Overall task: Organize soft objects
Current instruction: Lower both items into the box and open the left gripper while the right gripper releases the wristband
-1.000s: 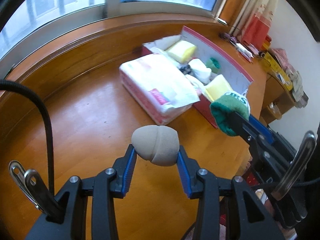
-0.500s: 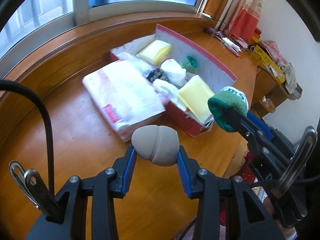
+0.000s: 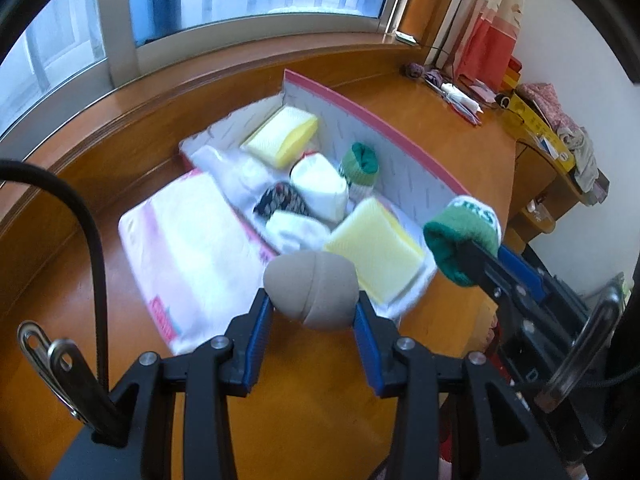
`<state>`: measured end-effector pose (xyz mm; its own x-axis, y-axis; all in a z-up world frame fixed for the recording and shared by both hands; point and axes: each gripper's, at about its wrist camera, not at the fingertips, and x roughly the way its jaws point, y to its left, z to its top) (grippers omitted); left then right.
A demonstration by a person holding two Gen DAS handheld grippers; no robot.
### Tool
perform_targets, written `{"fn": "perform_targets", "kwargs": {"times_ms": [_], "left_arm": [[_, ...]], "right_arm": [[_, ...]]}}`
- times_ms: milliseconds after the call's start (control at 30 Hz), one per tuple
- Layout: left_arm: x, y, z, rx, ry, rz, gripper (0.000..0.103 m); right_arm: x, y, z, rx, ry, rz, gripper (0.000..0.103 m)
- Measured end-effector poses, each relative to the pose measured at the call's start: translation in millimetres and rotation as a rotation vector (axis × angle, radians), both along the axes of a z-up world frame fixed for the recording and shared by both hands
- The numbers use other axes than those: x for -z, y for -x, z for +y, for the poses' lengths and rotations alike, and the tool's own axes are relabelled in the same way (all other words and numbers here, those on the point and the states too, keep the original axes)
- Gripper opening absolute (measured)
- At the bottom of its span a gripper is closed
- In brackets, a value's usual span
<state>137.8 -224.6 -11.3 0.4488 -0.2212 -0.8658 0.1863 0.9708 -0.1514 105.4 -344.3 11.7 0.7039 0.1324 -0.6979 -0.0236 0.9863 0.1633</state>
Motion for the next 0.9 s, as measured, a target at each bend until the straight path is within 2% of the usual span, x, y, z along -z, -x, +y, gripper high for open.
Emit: {"fn": "perform_targets", "kwargs": {"times_ms": [500, 700, 900], "left_arm": [[13, -85, -21, -0.030, -0.041, -0.024, 0.042], [32, -118, -19, -0.052, -0.055, -0.006, 0.043], [50, -135, -13, -0.072, -0.065, 0.015, 0.044]], "right_arm": [[19, -47, -24, -0.009, -0.016, 0.034, 0.028], [32, -62, -26, -0.005, -0.001, 0.062, 0.028], [43, -67, -23, -0.014, 0.027, 0.077, 0.028]]}}
